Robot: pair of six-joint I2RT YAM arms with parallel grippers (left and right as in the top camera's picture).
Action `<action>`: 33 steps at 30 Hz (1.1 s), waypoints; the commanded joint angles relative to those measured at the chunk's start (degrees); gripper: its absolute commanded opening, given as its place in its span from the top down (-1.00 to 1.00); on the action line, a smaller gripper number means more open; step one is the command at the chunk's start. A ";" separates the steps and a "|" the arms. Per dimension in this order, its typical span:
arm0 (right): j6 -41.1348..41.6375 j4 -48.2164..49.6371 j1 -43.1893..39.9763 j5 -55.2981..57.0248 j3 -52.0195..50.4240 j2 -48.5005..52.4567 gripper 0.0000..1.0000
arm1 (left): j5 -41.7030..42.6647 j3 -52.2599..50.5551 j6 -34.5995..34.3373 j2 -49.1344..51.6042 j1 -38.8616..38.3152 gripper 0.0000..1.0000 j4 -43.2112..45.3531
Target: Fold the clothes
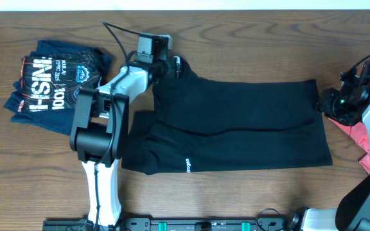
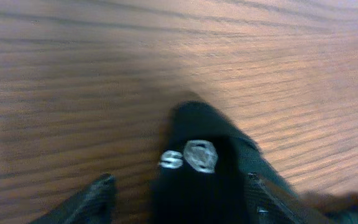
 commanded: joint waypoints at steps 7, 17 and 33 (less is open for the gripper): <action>-0.50 1.22 0.63 0.15 0.15 -0.02 -0.04 | 1.64 1.81 -0.15 -0.39 -0.76 0.63 -0.74; 0.07 15.61 0.68 0.17 0.15 3.23 -0.01 | 1.64 2.25 -0.79 -6.86 -1.01 0.63 -5.11; 3.78 36.89 0.85 1.03 0.15 21.31 -0.03 | 1.84 2.25 -0.72 -6.86 -1.22 0.63 -14.49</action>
